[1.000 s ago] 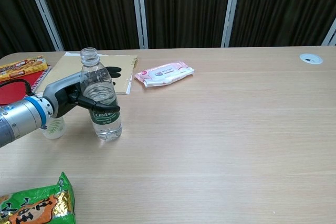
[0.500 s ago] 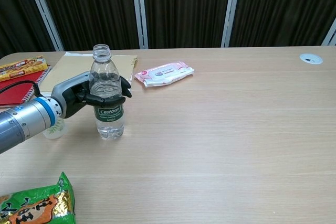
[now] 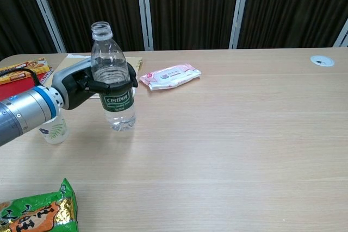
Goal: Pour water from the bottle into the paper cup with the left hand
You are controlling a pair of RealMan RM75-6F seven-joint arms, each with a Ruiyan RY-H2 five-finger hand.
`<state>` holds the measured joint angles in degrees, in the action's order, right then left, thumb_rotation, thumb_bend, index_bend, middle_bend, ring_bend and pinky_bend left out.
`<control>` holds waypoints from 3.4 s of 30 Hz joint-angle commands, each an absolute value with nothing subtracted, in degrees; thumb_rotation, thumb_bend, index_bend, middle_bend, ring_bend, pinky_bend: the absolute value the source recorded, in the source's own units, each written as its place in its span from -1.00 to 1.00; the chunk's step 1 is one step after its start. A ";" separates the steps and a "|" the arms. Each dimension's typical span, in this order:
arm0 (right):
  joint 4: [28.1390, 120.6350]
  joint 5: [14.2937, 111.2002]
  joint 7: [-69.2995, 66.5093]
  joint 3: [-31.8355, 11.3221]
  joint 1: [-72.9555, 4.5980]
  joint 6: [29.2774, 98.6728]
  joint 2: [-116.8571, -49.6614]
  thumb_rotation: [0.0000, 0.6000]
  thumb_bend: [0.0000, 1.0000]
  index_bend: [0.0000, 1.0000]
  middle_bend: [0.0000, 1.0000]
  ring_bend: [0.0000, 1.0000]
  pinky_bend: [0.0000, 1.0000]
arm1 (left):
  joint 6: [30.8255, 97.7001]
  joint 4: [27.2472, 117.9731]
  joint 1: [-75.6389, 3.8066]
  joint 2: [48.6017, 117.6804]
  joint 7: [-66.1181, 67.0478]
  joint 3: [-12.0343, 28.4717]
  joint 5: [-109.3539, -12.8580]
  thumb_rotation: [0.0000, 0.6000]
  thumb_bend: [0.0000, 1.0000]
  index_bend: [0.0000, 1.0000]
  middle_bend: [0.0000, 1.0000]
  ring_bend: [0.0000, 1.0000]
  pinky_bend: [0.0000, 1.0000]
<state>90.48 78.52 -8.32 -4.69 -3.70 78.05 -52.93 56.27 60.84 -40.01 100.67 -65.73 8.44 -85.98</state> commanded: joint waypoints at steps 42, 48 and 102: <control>93.56 78.87 -6.21 -4.60 -2.25 80.66 -52.01 1.00 -1.00 -1.00 -1.00 -1.00 -1.00 | 51.33 40.49 -34.28 83.32 -54.26 -2.92 -90.92 1.00 -0.07 0.01 0.00 -0.36 -0.33; 93.63 78.42 -6.26 -4.75 -2.16 80.62 -51.96 1.00 -1.00 -1.00 -1.00 -1.00 -1.00 | 51.26 35.82 -34.47 85.99 -52.90 -4.23 -91.85 1.00 -0.07 0.01 -0.01 -0.36 -0.33; 93.63 78.14 -5.51 -4.77 -1.83 80.54 -51.95 1.00 -1.00 -1.00 -1.00 -1.00 -1.00 | 49.02 34.68 -36.50 86.72 -27.11 -5.01 -90.48 1.00 -0.07 -0.03 -0.03 -0.36 -0.33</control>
<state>93.63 78.13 -5.51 -4.77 -1.83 80.54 -51.95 49.13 34.52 -36.46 86.83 -27.26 -5.09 -90.60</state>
